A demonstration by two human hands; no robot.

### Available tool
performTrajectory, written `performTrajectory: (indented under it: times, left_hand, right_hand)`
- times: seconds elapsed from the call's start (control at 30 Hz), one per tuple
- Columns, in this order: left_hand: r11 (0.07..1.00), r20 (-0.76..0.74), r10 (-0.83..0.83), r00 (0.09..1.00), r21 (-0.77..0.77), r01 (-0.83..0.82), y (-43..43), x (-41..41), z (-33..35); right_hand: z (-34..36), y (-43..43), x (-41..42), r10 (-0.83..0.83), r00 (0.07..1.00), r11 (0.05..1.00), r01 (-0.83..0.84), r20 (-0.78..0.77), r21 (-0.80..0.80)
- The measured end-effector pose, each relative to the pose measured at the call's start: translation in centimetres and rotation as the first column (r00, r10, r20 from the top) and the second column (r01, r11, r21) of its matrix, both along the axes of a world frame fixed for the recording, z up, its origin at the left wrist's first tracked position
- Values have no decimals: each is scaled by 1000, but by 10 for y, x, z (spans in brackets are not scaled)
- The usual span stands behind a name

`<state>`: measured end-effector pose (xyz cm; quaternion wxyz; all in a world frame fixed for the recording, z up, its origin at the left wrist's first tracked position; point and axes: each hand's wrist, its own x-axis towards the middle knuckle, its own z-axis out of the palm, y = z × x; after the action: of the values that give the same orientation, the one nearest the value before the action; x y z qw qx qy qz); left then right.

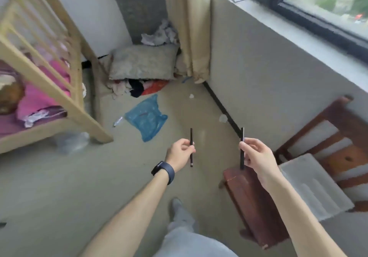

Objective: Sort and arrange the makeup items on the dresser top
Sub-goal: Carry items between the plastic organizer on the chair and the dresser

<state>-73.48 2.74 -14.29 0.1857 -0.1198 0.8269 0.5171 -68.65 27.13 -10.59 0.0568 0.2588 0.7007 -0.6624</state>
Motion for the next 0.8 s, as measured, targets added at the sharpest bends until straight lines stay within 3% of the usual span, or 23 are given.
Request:
performTrajectory:
  times: [0.07,0.17,0.37,0.53,0.8]
  left_hand:
    - [982,-28,183,983,42,-182,-59,36,15]
    - [895,-89,445,891,73,-440,-154,96,44]
    - [591,-270,791,549,106,-799,-322,251,120]
    - [384,-367,874,318,124,-915,-434,374,165]
    - [240,-467,872,149,141,-961,-578,507,229]
  right_hand:
    - [17,-56,-13,187,982,982,-187,-34,2]
    - [45,-161,-19,465,882,884,-467,-77,-10]
    - [108,-387,43,828,526,542,-839,-195,41]
    - [146,-543,131,928,251,274,-960,-274,49]
    - [191,-731,241,920,26,66,-994,-392,90]
